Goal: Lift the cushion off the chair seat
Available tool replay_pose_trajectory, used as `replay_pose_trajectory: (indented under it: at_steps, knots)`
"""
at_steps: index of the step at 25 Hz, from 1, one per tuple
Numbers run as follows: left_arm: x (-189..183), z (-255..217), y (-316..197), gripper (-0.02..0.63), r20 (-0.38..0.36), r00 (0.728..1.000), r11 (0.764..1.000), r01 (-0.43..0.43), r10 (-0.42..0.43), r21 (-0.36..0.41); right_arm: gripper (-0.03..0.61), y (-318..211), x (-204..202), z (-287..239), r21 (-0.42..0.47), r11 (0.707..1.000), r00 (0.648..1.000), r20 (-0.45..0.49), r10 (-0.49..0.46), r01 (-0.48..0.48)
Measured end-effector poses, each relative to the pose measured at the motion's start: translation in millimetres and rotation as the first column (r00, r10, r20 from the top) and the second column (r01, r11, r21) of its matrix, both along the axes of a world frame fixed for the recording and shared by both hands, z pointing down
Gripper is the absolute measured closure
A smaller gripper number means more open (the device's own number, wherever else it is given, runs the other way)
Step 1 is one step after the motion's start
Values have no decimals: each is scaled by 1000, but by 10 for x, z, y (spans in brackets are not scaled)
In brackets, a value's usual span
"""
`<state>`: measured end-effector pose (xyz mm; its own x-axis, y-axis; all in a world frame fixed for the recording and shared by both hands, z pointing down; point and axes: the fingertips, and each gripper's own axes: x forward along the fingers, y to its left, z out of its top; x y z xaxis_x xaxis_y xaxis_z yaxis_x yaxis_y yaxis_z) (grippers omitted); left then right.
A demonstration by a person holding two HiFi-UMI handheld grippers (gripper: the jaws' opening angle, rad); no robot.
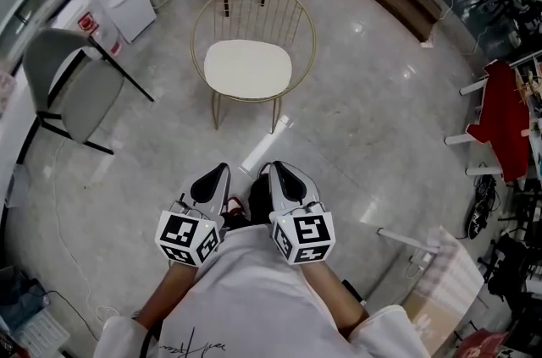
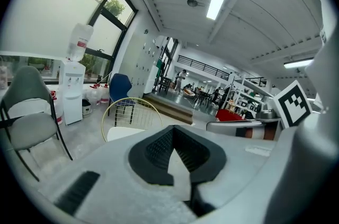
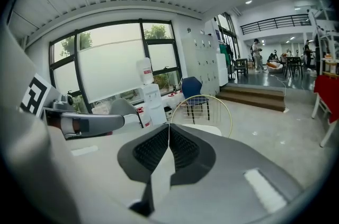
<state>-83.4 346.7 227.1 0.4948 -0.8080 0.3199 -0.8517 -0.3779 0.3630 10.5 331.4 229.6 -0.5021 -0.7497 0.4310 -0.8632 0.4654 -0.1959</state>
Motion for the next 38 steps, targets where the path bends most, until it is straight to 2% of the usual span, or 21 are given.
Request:
replay_pose_trajectory:
  at_steps: [6,11,17,26,33,38]
  knots:
    - [24,133,-347,615,4,1000,1000,-2,2,-26,571,-422,-10,105,-9,1000,1000,21,-9,9]
    - [47,148,-908,615,-32,1000,1000,1,-2,-30,568,-1030,-36,151,-10,1000,999,36,-23,24]
    - [197,154,-1645,615,24,1000,999,-10,11,-41,568,-1793,105,144,-20,999,998,56,-38,39]
    - [291,224,-2615,615,48,999,997,8,-4,-77,568,-2788,214,225,-60,996,996,66,-63,67]
    - [329,328,-3086,614,84,995,993,63,-55,-97,558,-3207,300,378,-95,988,991,68,-115,121]
    - [145,523,-3221,614,92,990,982,118,-106,-145,541,-3299,233,580,-144,979,988,62,-139,147]
